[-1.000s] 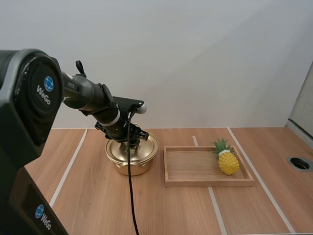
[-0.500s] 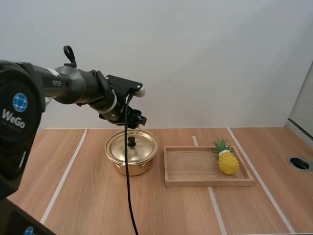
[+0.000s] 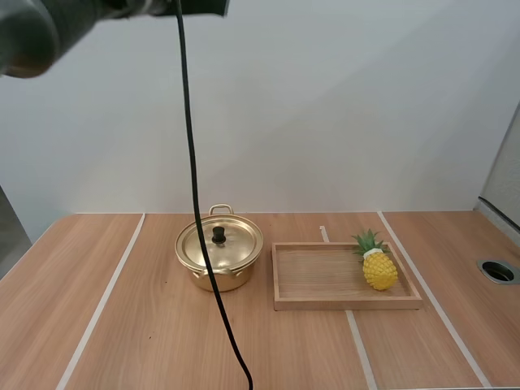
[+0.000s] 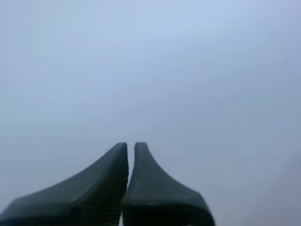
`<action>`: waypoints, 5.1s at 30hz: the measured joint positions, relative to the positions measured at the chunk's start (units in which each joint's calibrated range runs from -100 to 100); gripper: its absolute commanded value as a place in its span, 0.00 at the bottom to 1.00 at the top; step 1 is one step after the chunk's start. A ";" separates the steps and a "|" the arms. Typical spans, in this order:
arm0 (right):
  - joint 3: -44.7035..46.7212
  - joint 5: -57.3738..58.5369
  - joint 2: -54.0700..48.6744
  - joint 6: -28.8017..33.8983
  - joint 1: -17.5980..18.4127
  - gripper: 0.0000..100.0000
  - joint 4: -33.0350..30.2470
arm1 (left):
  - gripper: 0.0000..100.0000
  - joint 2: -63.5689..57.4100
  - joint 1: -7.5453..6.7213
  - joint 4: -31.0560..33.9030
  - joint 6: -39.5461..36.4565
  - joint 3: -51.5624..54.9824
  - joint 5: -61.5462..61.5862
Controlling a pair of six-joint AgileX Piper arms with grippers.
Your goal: Open the pot, put the grape inside, and close it
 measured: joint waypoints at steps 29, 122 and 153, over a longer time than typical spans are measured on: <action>9.11 -19.06 -19.91 -0.18 -1.83 0.00 13.86 | 0.00 -42.05 1.82 0.00 -10.72 17.54 -17.22; 97.33 -45.75 -49.76 -25.37 -14.38 0.00 45.94 | 0.00 -69.17 0.40 5.36 -10.06 91.87 7.89; 104.89 -52.11 -49.76 -25.03 -14.38 0.00 40.66 | 0.00 -69.17 2.70 17.57 -10.15 91.87 11.66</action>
